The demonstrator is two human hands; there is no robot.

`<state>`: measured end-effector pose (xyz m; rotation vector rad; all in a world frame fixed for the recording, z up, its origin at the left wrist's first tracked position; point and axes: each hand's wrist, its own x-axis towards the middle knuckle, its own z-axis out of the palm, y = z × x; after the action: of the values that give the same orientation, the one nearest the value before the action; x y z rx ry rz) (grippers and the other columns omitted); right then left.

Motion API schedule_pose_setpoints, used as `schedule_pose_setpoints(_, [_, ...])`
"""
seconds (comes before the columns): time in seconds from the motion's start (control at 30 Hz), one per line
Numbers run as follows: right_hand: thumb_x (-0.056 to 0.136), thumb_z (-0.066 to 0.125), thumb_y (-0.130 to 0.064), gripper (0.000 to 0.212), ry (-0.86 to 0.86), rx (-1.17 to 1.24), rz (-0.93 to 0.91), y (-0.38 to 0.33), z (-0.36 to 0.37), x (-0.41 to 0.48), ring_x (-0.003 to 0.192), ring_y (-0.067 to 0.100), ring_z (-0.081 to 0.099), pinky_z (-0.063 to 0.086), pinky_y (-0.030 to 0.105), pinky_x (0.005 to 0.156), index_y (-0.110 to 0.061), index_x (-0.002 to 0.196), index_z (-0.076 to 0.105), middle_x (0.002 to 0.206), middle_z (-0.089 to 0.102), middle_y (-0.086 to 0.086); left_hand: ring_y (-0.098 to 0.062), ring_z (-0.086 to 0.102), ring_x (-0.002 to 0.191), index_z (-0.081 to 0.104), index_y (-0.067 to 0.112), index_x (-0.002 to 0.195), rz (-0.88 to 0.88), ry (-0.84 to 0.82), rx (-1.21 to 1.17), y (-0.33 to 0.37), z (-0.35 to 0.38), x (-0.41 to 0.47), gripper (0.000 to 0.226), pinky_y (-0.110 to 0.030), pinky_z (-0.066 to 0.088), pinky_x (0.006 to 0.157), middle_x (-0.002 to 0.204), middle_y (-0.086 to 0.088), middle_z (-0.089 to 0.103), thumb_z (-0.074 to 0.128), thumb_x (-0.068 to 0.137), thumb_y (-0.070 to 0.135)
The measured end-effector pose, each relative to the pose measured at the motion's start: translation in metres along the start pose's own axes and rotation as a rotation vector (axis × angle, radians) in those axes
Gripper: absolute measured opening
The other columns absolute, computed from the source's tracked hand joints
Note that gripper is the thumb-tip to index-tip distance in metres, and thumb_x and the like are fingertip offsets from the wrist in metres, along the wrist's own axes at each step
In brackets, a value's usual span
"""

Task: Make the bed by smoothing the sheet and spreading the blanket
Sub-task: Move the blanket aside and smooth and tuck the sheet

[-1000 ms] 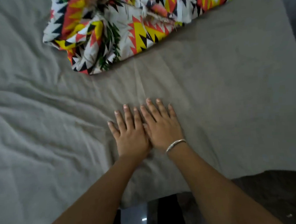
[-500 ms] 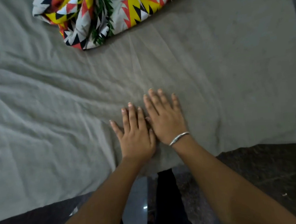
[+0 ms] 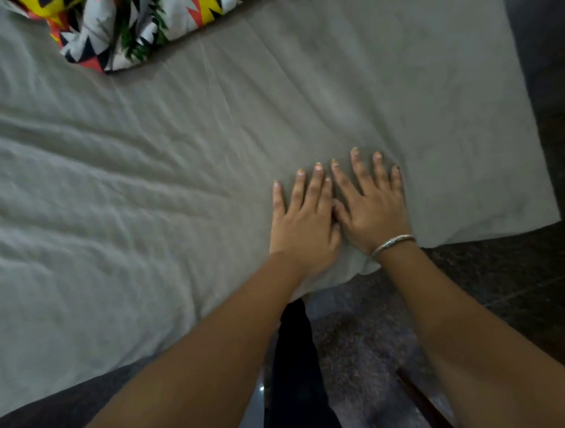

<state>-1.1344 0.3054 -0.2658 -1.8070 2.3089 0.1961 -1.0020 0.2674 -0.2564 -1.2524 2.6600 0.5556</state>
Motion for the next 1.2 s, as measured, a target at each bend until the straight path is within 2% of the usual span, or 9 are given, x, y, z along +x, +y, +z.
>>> schedule_pose_setpoints(0.13, [0.087, 0.036, -0.039, 0.055, 0.086, 0.0, -0.163, -0.012, -0.011, 0.008, 0.13, 0.037, 0.042, 0.028, 0.06, 0.104, -0.019, 0.137, 0.047, 0.144, 0.045, 0.011, -0.035, 0.024, 0.141, 0.032, 0.007, 0.144, -0.07, 0.143, -0.012, -0.006, -0.008, 0.002, 0.079, -0.06, 0.007, 0.11, 0.152, -0.016, 0.028, 0.036, 0.074, 0.044])
schedule_pose_setpoints(0.3, [0.089, 0.034, -0.04, 0.056, 0.038, -0.008, -0.057, 0.042, -0.005, 0.022, 0.133, 0.031, 0.041, 0.027, 0.06, 0.104, -0.016, 0.139, 0.045, 0.145, 0.044, 0.005, -0.029, -0.003, 0.146, 0.011, 0.013, 0.15, -0.025, -0.082, -0.058, 0.037, -0.007, 0.047, 0.086, -0.06, -0.006, 0.111, 0.159, -0.006, 0.004, 0.01, 0.071, 0.046])
schedule_pose_setpoints(0.43, [0.09, 0.034, -0.038, 0.054, 0.07, -0.069, -0.075, 0.117, 0.005, 0.022, 0.134, 0.036, 0.038, 0.023, 0.05, 0.109, -0.015, 0.139, 0.044, 0.146, 0.043, 0.002, -0.023, -0.002, 0.146, 0.012, 0.006, 0.149, 0.064, -0.077, 0.017, 0.097, 0.009, 0.086, 0.087, -0.06, -0.008, 0.111, 0.159, -0.008, 0.004, 0.007, 0.072, 0.045])
schedule_pose_setpoints(0.63, [0.09, 0.034, -0.036, 0.051, 0.153, -0.061, 0.127, 0.171, -0.005, 0.021, 0.129, 0.042, 0.042, 0.03, 0.064, 0.1, -0.02, 0.137, 0.046, 0.144, 0.044, 0.009, -0.026, 0.0, 0.146, 0.013, 0.008, 0.149, 0.107, -0.01, -0.025, 0.155, 0.002, 0.121, 0.088, -0.055, -0.01, 0.111, 0.158, -0.01, 0.004, 0.017, 0.068, 0.041])
schedule_pose_setpoints(0.73, [0.09, 0.039, -0.029, 0.048, 0.147, -0.069, -0.007, 0.17, -0.001, 0.025, 0.131, 0.036, 0.043, 0.03, 0.061, 0.102, -0.017, 0.134, 0.05, 0.144, 0.046, 0.004, -0.025, -0.001, 0.146, 0.006, 0.007, 0.15, 0.079, -0.023, -0.063, 0.157, 0.006, 0.122, 0.084, -0.053, -0.01, 0.113, 0.159, -0.009, 0.001, 0.021, 0.073, 0.037])
schedule_pose_setpoints(0.83, [0.09, 0.036, -0.042, 0.05, 0.097, -0.074, -0.088, 0.197, -0.002, 0.029, 0.135, 0.039, 0.035, 0.021, 0.071, 0.099, -0.024, 0.136, 0.048, 0.147, 0.041, -0.002, -0.026, -0.002, 0.146, 0.004, 0.006, 0.149, 0.076, -0.066, -0.045, 0.171, 0.013, 0.13, 0.089, -0.051, -0.01, 0.113, 0.158, -0.013, 0.0, 0.02, 0.069, 0.039])
schedule_pose_setpoints(0.93, [0.085, 0.022, -0.057, 0.061, -0.007, -0.013, 0.091, 0.228, -0.006, 0.028, 0.138, 0.05, 0.017, 0.019, 0.078, 0.092, -0.037, 0.141, 0.034, 0.157, 0.02, -0.003, -0.028, -0.001, 0.146, 0.007, 0.006, 0.149, 0.115, -0.075, -0.064, 0.197, 0.013, 0.152, 0.087, -0.049, -0.007, 0.115, 0.157, -0.016, 0.002, 0.03, 0.071, 0.037])
schedule_pose_setpoints(1.1, [0.083, 0.016, -0.046, 0.067, -0.001, 0.201, 0.18, 0.259, -0.014, 0.025, 0.079, 0.04, 0.055, 0.051, 0.048, 0.067, -0.027, 0.145, 0.032, 0.157, 0.017, -0.005, -0.026, -0.002, 0.146, 0.006, 0.009, 0.15, 0.237, -0.075, -0.042, 0.225, 0.009, 0.179, 0.085, -0.049, -0.009, 0.114, 0.158, -0.013, 0.0, 0.032, 0.075, 0.039])
schedule_pose_setpoints(1.2, [0.084, 0.027, -0.049, 0.066, 0.095, 0.106, 0.228, 0.258, -0.023, 0.035, 0.088, 0.045, 0.059, 0.048, 0.055, 0.074, -0.019, 0.142, 0.039, 0.149, 0.036, 0.01, -0.024, 0.001, 0.146, 0.011, 0.011, 0.15, 0.246, 0.012, -0.065, 0.217, -0.004, 0.187, 0.086, -0.051, -0.011, 0.112, 0.158, -0.01, 0.005, 0.03, 0.071, 0.04])
